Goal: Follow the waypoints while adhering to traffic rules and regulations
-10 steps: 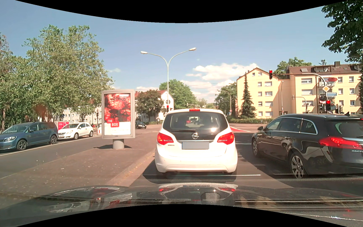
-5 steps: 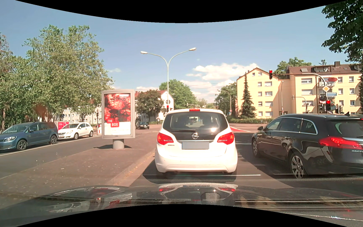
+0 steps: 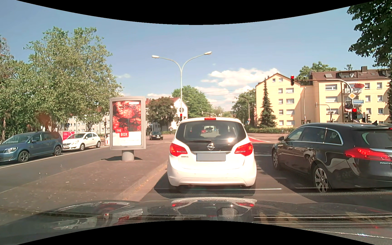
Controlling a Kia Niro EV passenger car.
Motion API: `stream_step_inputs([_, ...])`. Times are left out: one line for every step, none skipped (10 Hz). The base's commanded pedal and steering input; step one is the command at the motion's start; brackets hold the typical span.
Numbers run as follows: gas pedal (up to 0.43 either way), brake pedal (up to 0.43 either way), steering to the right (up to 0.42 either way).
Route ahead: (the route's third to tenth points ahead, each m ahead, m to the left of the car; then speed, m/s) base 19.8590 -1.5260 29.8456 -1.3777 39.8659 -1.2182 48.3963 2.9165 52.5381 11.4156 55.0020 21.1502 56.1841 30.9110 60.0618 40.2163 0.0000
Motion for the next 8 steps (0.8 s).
stream_step_inputs([0.0,0.25,0.01])
stream_step_inputs([0.0,0.25,0.01])
stream_step_inputs([0.0,0.25,0.011])
stream_step_inputs([0.0,0.25,0.011])
stream_step_inputs([0.0,0.25,0.01])
stream_step_inputs([0.0,0.25,0.01])
stream_step_inputs([0.0,0.25,0.011])
stream_step_inputs([0.0,0.25,0.01])
